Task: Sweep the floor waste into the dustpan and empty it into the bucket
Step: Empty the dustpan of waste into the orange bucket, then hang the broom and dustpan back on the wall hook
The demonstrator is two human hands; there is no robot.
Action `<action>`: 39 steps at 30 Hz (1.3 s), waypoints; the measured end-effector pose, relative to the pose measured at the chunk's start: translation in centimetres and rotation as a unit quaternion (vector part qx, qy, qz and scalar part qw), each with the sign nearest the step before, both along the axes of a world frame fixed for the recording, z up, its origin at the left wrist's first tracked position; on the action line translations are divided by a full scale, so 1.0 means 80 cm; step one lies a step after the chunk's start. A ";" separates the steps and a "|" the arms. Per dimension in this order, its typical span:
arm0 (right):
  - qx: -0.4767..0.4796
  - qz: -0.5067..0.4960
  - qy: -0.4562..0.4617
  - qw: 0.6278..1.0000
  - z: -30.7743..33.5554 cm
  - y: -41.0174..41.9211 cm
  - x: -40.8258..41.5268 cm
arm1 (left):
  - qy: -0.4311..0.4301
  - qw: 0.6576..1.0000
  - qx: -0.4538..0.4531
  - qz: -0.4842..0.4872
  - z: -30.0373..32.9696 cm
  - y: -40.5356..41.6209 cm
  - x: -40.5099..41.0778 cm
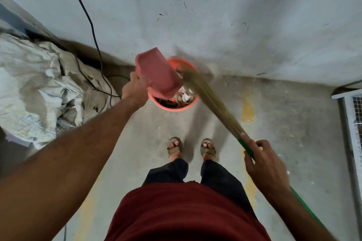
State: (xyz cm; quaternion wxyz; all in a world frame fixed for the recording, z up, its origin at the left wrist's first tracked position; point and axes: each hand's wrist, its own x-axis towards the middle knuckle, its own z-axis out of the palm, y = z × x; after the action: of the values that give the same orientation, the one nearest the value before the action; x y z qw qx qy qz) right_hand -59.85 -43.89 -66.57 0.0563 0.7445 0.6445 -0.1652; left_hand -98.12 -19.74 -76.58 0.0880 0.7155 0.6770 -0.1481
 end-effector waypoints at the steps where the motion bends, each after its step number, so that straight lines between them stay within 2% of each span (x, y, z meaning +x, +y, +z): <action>1: 0.011 -0.005 0.008 1.000 0.005 -0.003 0.008 | 0.011 1.000 0.000 0.007 -0.011 0.000 -0.016; 6: 0.035 0.042 0.043 0.998 0.019 -0.025 0.047 | 0.018 1.000 -0.014 0.002 0.031 -0.002 -0.036; 10: -0.017 0.094 -0.007 0.995 0.003 -0.012 0.048 | 0.006 1.000 -0.026 -0.003 0.045 0.014 -0.030; 14: -0.016 0.033 -0.015 0.999 -0.006 0.011 0.026 | 0.076 0.995 -0.040 -0.055 0.086 0.031 0.024; 16: 0.002 0.013 -0.009 1.000 -0.004 0.023 0.012 | 0.083 0.993 -0.039 -0.070 0.099 0.032 0.058; 19: 0.015 0.013 -0.029 0.999 -0.003 0.044 -0.011 | 0.127 0.982 -0.083 -0.108 0.109 0.023 0.097; 21: 0.018 0.024 -0.056 0.998 -0.006 0.061 -0.021 | 0.142 0.975 -0.079 -0.152 0.110 0.021 0.109; 28: -0.012 0.050 -0.089 0.995 0.007 0.093 -0.028 | 0.052 0.994 -0.019 -0.094 0.131 0.019 0.120; 33: 0.006 0.048 -0.143 0.989 0.030 0.107 -0.018 | -0.008 0.999 0.003 -0.045 0.164 0.013 0.112; 37: 0.032 0.042 -0.178 0.983 0.063 0.124 -0.007 | -0.055 0.994 0.048 -0.078 0.199 0.012 0.106; 39: 0.062 0.040 -0.195 0.978 0.085 0.133 0.004 | -0.134 0.983 0.100 -0.081 0.216 0.016 0.107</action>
State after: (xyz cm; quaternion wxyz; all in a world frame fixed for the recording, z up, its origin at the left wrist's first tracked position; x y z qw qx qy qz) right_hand -59.53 -33.27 -59.81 0.1415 0.7378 0.6595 0.0260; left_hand -89.57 -18.43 -59.32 0.0937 0.7863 0.6105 0.0110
